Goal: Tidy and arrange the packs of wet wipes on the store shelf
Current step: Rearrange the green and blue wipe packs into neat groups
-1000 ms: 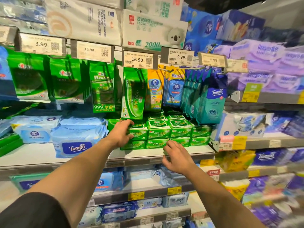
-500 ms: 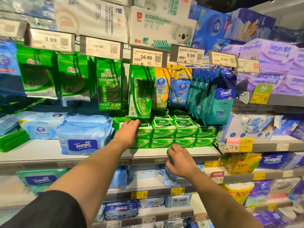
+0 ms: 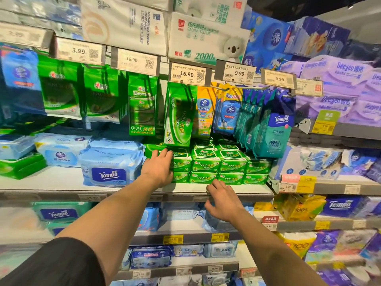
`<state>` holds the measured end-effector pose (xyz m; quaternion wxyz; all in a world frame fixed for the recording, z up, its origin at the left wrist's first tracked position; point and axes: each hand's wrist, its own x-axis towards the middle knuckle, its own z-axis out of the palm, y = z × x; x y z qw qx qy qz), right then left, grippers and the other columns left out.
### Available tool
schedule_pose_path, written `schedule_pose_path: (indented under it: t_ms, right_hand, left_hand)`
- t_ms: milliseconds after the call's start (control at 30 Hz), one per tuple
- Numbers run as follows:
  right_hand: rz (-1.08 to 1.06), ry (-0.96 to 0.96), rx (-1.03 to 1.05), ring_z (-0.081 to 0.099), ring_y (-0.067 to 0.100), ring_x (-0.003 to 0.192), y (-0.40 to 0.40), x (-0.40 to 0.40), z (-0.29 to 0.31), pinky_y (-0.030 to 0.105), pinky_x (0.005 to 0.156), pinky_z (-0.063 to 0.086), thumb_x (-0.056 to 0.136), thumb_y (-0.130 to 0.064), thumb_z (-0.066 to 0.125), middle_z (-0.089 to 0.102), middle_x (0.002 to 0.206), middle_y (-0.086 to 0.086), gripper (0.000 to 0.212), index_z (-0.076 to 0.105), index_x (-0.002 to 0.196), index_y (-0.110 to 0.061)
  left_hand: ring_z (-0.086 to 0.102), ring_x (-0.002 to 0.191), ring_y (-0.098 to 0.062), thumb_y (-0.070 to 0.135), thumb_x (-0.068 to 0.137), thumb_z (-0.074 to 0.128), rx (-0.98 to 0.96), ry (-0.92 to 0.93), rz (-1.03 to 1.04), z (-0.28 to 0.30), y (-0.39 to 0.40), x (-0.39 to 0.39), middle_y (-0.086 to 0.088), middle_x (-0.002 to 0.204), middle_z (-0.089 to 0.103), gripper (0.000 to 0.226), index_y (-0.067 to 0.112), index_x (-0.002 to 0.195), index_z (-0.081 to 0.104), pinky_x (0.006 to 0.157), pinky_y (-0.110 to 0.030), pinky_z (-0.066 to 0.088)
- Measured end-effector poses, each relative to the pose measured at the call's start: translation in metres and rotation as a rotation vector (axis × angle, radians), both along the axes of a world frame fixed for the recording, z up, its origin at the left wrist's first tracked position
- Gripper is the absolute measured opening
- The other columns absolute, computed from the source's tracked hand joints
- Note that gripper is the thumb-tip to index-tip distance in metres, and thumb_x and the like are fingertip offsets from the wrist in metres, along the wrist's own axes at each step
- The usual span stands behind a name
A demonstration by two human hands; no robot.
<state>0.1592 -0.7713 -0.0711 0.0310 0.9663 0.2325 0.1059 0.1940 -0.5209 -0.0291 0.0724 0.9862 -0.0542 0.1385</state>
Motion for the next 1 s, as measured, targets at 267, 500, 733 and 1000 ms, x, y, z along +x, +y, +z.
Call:
schedule_pose_path:
  t_ms: [267, 500, 733, 1000]
  right_hand:
    - [0.209, -0.083, 0.074, 0.054, 0.029, 0.096, 0.089, 0.005, 0.022, 0.040, 0.078, 0.047, 0.080, -0.046, 0.034, 0.052, 0.099, 0.006, 0.046, 0.057, 0.100, -0.012]
    - [0.429, -0.203, 0.253, 0.055, 0.031, 0.084, 0.236, -0.020, 0.042, 0.040, 0.070, 0.047, 0.078, -0.037, 0.053, 0.053, 0.088, 0.007, 0.030, 0.058, 0.092, -0.011]
    - [0.413, -0.153, 0.174, 0.057, 0.034, 0.097, 0.389, -0.039, 0.048, 0.043, 0.078, 0.051, 0.076, -0.048, 0.052, 0.058, 0.101, 0.011, 0.048, 0.061, 0.103, -0.010]
    - [0.315, 0.018, 0.154, 0.049, 0.032, 0.117, 0.524, -0.051, 0.038, 0.042, 0.093, 0.045, 0.083, -0.050, 0.060, 0.050, 0.122, 0.010, 0.051, 0.053, 0.117, -0.013]
  left_hand:
    - [0.043, 0.116, -0.028, 0.030, 0.083, 0.058, -0.034, -0.193, -0.034, 0.026, 0.069, -0.041, -0.006, 0.121, 0.049, 0.041, 0.014, 0.120, 0.050, 0.092, -0.042, 0.045]
    - [0.046, 0.113, -0.031, 0.032, 0.084, 0.060, -0.039, -0.245, 0.146, 0.034, 0.213, -0.092, -0.008, 0.118, 0.053, 0.035, 0.015, 0.115, 0.054, 0.088, -0.044, 0.046]
    - [0.045, 0.117, -0.032, 0.032, 0.083, 0.061, -0.017, -0.144, 0.229, 0.033, 0.361, -0.131, -0.011, 0.121, 0.051, 0.040, 0.014, 0.118, 0.053, 0.090, -0.044, 0.045]
    - [0.047, 0.116, -0.032, 0.036, 0.083, 0.061, 0.037, -0.037, 0.337, 0.029, 0.509, -0.164, -0.010, 0.121, 0.052, 0.039, 0.014, 0.115, 0.056, 0.089, -0.042, 0.048]
